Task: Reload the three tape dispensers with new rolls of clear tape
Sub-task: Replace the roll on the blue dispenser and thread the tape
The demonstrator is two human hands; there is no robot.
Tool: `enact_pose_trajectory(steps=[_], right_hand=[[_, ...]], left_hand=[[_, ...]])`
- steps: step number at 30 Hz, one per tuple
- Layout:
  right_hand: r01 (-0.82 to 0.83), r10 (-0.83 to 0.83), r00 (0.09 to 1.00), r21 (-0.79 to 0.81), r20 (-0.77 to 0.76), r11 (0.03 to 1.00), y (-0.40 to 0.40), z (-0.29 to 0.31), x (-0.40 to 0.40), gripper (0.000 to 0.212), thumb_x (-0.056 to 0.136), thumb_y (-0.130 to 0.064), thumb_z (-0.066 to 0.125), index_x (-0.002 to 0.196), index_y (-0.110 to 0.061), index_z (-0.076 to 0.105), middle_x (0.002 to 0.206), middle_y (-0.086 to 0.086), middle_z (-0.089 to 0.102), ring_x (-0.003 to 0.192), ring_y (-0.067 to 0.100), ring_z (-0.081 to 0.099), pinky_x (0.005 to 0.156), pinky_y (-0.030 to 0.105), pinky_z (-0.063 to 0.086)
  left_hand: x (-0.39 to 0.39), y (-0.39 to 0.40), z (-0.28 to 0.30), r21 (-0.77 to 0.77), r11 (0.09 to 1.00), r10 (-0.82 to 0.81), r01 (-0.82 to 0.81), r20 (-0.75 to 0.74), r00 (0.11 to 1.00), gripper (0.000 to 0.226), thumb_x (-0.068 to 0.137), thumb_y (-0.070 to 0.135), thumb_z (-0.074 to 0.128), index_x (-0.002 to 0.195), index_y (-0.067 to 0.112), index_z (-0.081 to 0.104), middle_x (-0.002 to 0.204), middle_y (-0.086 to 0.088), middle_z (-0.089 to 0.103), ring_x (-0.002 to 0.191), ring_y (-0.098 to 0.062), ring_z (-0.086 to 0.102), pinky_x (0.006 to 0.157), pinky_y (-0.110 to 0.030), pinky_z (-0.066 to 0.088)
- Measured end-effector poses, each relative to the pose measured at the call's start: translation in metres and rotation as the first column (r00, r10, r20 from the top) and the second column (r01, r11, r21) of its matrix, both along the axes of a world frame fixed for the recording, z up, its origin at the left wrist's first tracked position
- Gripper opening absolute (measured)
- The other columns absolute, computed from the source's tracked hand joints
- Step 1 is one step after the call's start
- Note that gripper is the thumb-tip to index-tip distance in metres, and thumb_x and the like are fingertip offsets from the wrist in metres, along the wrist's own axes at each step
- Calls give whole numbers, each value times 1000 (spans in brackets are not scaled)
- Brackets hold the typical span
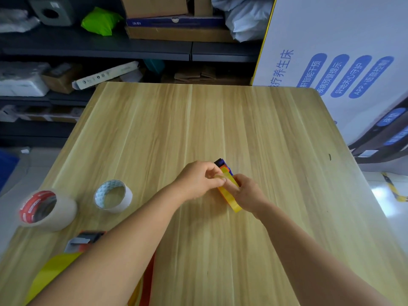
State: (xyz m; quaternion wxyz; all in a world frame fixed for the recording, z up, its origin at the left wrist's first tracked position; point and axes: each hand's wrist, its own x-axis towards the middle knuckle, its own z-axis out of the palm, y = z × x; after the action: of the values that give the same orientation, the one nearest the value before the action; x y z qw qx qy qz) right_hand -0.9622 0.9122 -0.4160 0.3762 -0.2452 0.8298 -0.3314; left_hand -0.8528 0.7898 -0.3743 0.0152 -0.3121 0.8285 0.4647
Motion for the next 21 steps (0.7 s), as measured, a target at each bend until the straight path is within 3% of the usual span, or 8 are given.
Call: enact_pose_trajectory(steps=[3,7,9,12,15,18,19,21], right_hand=[[-17,18,999,-27,47,1000,4,-2,-5,45,85,-57,57,97,-15,60,73,-3,54,69,16,51,59,25,39],[-73,79,986,-46,144,996,8,-1,-11,42,88,-50,58,104,-12,64,78,-1,56,71,15,51,62,26,39],[-99,109,975,-62,194,993,10,1,-14,38,90,-47,59,107,-14,65,84,4,61,74,17,56,68,28,44],[-92,108,965,-77,238,993,8,0,-21,39,86,-51,62,111,-22,66,106,11,69,98,29,65,91,42,50],[-115,141,950,-108,279,988,12,-1,-29,49,74,-58,64,110,-25,67,107,11,69,95,26,65,94,43,49],[-93,141,920,-145,367,985,19,-4,-35,58,66,-60,66,112,-24,67,111,15,68,93,20,62,93,40,47],[-103,151,910,-144,386,984,19,-5,-34,59,64,-60,67,112,-25,68,112,13,68,95,21,63,94,40,47],[-124,175,894,-148,413,981,15,-7,-31,58,63,-57,69,112,-26,69,110,8,70,97,21,64,95,39,46]], left_hand=[[-9,-5,-5,-1,999,45,-45,-34,998,8,85,26,67,77,21,68,72,13,61,68,-1,54,61,-14,41],[-21,-14,-16,-51,997,51,-50,18,999,14,86,24,64,73,18,63,88,4,56,87,-17,58,75,-27,44],[-23,-17,-18,-24,998,59,-58,36,998,20,87,24,63,67,21,58,93,6,53,93,-15,55,78,-25,40],[-29,-20,-18,103,992,70,-78,74,995,21,87,22,63,67,21,56,81,7,56,83,-14,54,73,-26,39],[-27,-37,-13,252,920,295,-300,58,954,9,81,22,65,78,17,58,89,-5,58,84,-18,51,65,-28,34],[-17,-58,-12,395,793,437,-464,162,885,46,88,24,61,130,10,50,131,-9,54,113,-26,52,84,-34,41],[-16,-59,-11,431,783,411,-448,182,893,43,93,21,56,132,9,47,136,-10,51,116,-28,50,93,-40,40],[-19,-57,-9,471,783,365,-407,181,913,18,96,18,50,114,17,50,133,-13,52,111,-28,51,101,-45,36]])
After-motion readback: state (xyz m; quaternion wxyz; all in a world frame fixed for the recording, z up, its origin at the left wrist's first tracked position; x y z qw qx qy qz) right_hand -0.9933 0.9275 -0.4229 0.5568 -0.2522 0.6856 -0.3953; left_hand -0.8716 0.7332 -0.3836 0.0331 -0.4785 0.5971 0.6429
